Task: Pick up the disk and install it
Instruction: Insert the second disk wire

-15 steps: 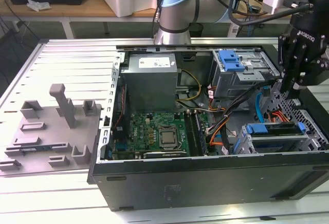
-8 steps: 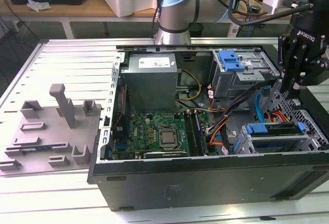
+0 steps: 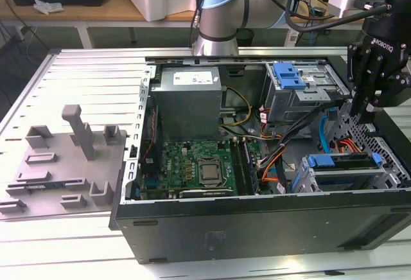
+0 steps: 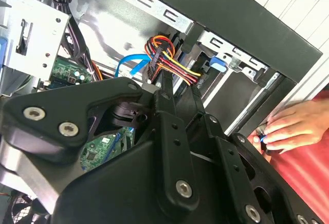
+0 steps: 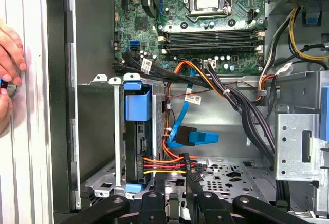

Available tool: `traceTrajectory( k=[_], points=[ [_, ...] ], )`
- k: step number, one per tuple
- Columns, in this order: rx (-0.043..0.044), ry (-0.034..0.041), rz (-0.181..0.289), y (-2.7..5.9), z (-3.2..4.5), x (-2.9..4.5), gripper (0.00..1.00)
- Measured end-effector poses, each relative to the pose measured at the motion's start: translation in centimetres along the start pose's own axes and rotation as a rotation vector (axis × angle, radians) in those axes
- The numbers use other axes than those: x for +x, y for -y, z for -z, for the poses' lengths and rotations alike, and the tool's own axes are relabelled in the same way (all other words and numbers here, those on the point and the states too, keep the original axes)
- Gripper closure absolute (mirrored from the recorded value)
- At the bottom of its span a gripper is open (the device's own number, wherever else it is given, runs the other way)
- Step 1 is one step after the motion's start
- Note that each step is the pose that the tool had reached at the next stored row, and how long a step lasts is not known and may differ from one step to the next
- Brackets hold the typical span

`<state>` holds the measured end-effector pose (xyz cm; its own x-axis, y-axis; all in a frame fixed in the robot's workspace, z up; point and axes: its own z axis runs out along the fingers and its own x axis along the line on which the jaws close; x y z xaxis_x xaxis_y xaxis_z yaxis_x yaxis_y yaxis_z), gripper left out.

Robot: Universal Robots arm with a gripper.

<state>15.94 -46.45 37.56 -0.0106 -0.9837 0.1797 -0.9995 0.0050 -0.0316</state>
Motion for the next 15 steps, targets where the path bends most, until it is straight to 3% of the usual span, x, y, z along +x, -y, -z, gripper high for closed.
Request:
traceTrajectory(
  k=[2,3,4,6,8,9,10,11,12,15],
  points=[
    [0.0001,-0.0009,0.0,0.0,-0.01,-0.02,0.69],
    [0.0001,-0.0079,0.0,-0.01,0.04,-0.18,0.69],
    [0.0003,-0.0219,0.001,-0.26,0.19,-1.04,0.69],
    [0.0004,-0.0342,0.001,-0.95,0.23,-1.3,0.69],
    [0.0004,-0.0344,0.001,-1.3,0.35,-1.87,0.69],
    [0.0005,-0.0517,0.002,-1.34,0.47,-2.55,0.69],
    [-0.0017,-0.1184,0.005,-1.34,0.52,-2.8,0.69],
    [-0.002,-0.1474,0.005,-1.35,0.55,-2.96,0.69],
    [-0.0021,-0.1519,0.006,-1.4,0.54,-3.1,0.69],
    [-0.002,-0.154,0.006,-1.75,0.56,-3.35,0.69]
  ],
)
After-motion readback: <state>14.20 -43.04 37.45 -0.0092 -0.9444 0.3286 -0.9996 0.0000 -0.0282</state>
